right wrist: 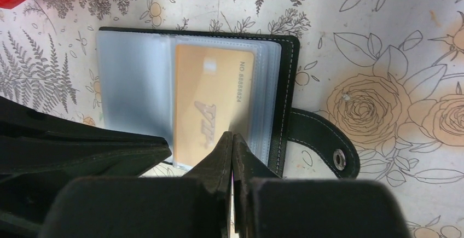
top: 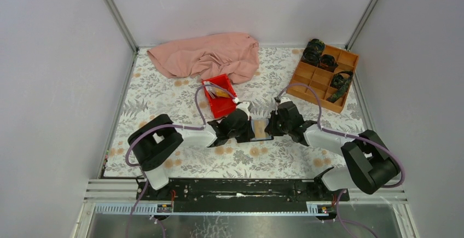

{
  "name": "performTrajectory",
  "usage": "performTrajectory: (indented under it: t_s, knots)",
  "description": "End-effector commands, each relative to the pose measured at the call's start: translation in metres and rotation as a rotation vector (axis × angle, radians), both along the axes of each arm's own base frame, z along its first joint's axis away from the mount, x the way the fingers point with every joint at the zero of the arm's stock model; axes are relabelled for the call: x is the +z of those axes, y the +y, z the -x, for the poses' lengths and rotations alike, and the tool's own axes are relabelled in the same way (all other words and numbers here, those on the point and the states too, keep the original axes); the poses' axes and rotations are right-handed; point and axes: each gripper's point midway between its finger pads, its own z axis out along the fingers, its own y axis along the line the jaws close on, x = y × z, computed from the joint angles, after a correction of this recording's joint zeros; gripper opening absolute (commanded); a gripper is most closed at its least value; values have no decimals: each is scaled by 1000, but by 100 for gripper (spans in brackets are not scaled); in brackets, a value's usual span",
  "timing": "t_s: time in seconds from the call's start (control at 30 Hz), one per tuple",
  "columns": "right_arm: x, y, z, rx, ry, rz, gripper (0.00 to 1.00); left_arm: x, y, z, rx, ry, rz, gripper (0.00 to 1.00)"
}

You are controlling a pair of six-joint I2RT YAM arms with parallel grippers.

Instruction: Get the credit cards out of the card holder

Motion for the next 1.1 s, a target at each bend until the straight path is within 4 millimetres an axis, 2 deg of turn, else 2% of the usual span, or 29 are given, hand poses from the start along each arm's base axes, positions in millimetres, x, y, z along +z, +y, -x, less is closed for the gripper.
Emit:
performTrajectory:
  t_s: [0.0,0.07,0.13,0.2,0.23,0.27,0.4,0.57,0.7,0.93,1.07]
  knots:
    - [0,7,-1,32,-2,-34,0,15,-3,-13,39,-69,44,7]
    - [-3,8,2,36,9,-41,0,19,0,-16,65,-68,79,12]
    - [-5,8,3,39,14,-44,0,23,10,-21,127,-59,124,30]
    - [-6,9,4,43,17,-45,0,31,19,-22,178,-68,176,61]
    - [-6,9,3,44,16,-45,0,36,21,-23,189,-77,202,68]
    - [-6,10,3,47,14,-46,0,40,22,-23,190,-79,217,70]
    - [-7,12,3,55,24,-56,0,44,18,-23,180,-78,266,69]
    - [-10,12,5,59,31,-59,0,51,8,-25,165,-71,374,61]
    - [-12,14,6,64,37,-63,0,56,-3,-30,145,-75,390,59]
    - [-10,13,6,62,33,-63,0,33,-12,-31,123,-26,376,59]
    - [-11,15,6,68,37,-69,0,28,-19,-30,106,4,410,59]
